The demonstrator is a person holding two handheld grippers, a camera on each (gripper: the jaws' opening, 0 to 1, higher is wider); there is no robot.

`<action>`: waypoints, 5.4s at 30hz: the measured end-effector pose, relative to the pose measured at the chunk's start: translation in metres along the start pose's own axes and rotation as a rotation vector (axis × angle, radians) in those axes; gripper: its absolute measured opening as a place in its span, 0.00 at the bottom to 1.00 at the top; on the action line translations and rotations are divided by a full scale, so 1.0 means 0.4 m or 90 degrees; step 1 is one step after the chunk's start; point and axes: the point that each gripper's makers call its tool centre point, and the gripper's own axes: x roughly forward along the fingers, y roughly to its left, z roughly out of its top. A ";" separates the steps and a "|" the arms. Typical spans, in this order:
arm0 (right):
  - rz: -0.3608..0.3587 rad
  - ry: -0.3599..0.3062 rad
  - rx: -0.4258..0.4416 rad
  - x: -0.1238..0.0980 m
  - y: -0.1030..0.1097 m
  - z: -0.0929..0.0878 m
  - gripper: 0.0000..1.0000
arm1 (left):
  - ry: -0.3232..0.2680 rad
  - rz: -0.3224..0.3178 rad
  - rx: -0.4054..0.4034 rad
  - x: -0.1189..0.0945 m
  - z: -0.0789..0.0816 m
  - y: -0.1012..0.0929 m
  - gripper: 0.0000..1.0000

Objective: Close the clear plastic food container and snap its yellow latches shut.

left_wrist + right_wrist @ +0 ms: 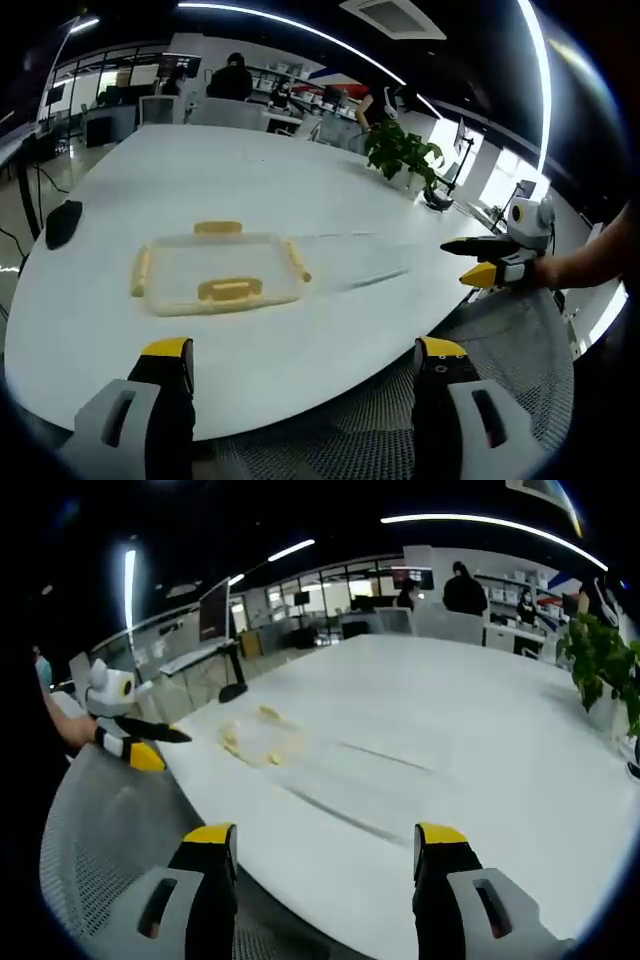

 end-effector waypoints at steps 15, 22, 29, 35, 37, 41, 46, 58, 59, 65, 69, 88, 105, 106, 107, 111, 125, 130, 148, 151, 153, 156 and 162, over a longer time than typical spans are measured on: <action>0.011 -0.046 0.003 -0.016 0.011 0.053 0.73 | 0.000 -0.010 -0.028 -0.015 0.015 0.002 0.91; 0.000 -0.053 0.022 -0.019 -0.005 0.063 0.73 | 0.013 -0.022 0.001 -0.011 0.015 -0.015 0.88; -0.001 -0.060 0.035 -0.018 -0.012 0.064 0.73 | 0.015 -0.028 0.009 -0.008 0.008 -0.016 0.84; -0.019 -0.039 0.023 -0.010 -0.019 0.039 0.71 | 0.004 -0.024 0.002 -0.009 0.006 -0.010 0.83; -0.026 -0.037 0.027 -0.013 -0.026 0.040 0.71 | -0.001 -0.026 -0.003 -0.008 0.008 -0.012 0.83; -0.017 -0.026 0.013 -0.012 -0.013 0.035 0.70 | 0.005 -0.027 0.000 -0.007 0.005 -0.016 0.83; -0.027 -0.090 0.010 -0.045 -0.027 0.120 0.64 | 0.030 -0.010 0.000 -0.017 0.017 0.004 0.82; 0.009 -0.101 0.023 -0.037 0.008 0.132 0.72 | 0.029 -0.029 -0.022 -0.013 0.047 -0.005 0.85; 0.009 -0.102 0.028 -0.037 0.006 0.134 0.72 | 0.032 -0.027 -0.017 -0.014 0.044 -0.004 0.84; 0.003 -0.102 0.030 -0.037 0.004 0.137 0.72 | 0.027 -0.022 -0.011 -0.020 0.047 -0.003 0.83; 0.000 -0.102 0.029 -0.040 0.004 0.141 0.72 | 0.031 -0.027 -0.037 -0.017 0.043 -0.004 0.82; 0.019 -0.149 0.035 0.001 0.062 0.231 0.71 | 0.036 -0.067 0.027 -0.047 0.076 -0.025 0.83; 0.055 -0.156 0.026 0.045 0.146 0.263 0.72 | 0.022 -0.055 0.025 -0.060 0.084 0.032 0.83; 0.056 -0.156 0.024 0.046 0.148 0.263 0.72 | 0.022 -0.055 0.025 -0.061 0.085 0.034 0.83; 0.063 -0.155 0.015 0.051 0.158 0.264 0.72 | 0.019 -0.054 0.025 -0.064 0.087 0.039 0.83; 0.078 -0.158 0.017 0.064 0.181 0.275 0.71 | -0.002 -0.055 0.001 -0.073 0.104 0.061 0.85; 0.110 -0.157 0.010 0.114 0.253 0.279 0.70 | 0.000 -0.044 -0.005 -0.101 0.086 0.101 0.83; 0.121 -0.153 0.004 0.123 0.273 0.276 0.70 | -0.004 -0.042 -0.011 -0.110 0.082 0.107 0.83; 0.157 -0.140 -0.024 0.151 0.311 0.280 0.70 | 0.032 -0.048 0.061 -0.118 0.077 0.150 0.82; 0.161 -0.134 -0.037 0.161 0.309 0.278 0.70 | 0.049 -0.054 0.079 -0.113 0.074 0.160 0.81; 0.164 -0.131 -0.042 0.164 0.309 0.277 0.70 | 0.051 -0.053 0.078 -0.112 0.080 0.168 0.81; 0.166 -0.129 -0.047 0.169 0.309 0.279 0.70 | 0.050 -0.057 0.075 -0.111 0.090 0.178 0.81; 0.168 -0.130 -0.034 0.176 0.310 0.290 0.69 | 0.070 -0.064 0.098 -0.106 0.087 0.188 0.80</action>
